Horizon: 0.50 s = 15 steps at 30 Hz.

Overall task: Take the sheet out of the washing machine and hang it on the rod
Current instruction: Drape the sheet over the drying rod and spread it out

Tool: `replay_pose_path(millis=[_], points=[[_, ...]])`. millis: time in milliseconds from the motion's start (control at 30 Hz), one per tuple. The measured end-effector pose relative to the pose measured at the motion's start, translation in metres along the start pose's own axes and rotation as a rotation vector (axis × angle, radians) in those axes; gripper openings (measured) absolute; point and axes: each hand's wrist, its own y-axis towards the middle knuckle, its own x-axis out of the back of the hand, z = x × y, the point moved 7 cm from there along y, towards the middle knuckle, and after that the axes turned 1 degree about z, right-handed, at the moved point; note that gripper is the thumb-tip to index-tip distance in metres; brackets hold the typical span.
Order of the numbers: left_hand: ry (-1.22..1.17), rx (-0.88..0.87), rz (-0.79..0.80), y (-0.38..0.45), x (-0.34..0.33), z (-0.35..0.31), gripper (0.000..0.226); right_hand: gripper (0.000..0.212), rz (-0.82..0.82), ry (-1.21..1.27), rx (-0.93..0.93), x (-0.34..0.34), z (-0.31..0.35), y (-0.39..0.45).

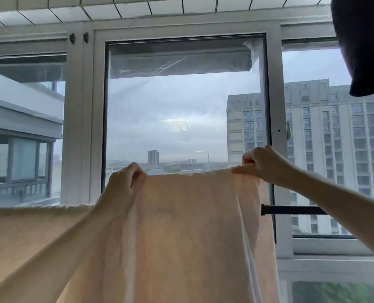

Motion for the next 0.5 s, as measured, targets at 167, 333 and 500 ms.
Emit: replay_pose_path(millis=[167, 333, 500], points=[[0.101, 0.01, -0.021, -0.002, 0.026, 0.028, 0.01, 0.043, -0.085, 0.016, 0.025, -0.012, 0.037, 0.023], [0.262, 0.052, -0.075, -0.013, 0.039, 0.025, 0.011, 0.038, -0.195, 0.079, 0.028, -0.031, 0.086, 0.046], [0.211, 0.14, 0.075, -0.028, 0.013, -0.028, 0.059, 0.039, -0.201, 0.115, 0.074, -0.062, 0.13, 0.067]])
